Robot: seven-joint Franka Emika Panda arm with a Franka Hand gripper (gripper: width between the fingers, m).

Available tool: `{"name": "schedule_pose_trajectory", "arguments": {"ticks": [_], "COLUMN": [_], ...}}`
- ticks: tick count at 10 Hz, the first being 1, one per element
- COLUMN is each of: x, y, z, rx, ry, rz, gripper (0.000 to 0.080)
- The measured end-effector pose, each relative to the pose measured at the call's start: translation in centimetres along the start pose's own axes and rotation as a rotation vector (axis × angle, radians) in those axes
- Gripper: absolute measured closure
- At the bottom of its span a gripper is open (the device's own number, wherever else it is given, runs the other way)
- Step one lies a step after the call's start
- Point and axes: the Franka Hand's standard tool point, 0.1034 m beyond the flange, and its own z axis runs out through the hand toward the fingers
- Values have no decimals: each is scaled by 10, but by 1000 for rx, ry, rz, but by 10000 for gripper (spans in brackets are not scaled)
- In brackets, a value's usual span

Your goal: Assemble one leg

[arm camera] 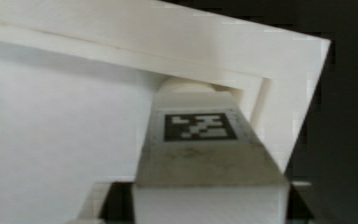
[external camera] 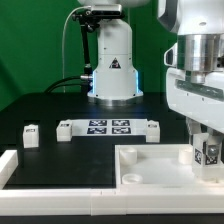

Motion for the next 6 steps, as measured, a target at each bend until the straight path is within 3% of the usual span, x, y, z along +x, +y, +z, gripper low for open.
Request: {"name": "schedule_pose_trajectory", "arguments": {"ticks": [2,3,4,5,6], "x": [-1,-5,-6,-5,-5], "y": [0,0,-1,-1,-1], "z": [0,0,-1,-1,-1], "rx": [1,1,4,5,5], "ry": [0,-1,1,2,3], "rz": [-49,-70,-181,-340,-460], "gripper": [507,310,310,185,157]}}
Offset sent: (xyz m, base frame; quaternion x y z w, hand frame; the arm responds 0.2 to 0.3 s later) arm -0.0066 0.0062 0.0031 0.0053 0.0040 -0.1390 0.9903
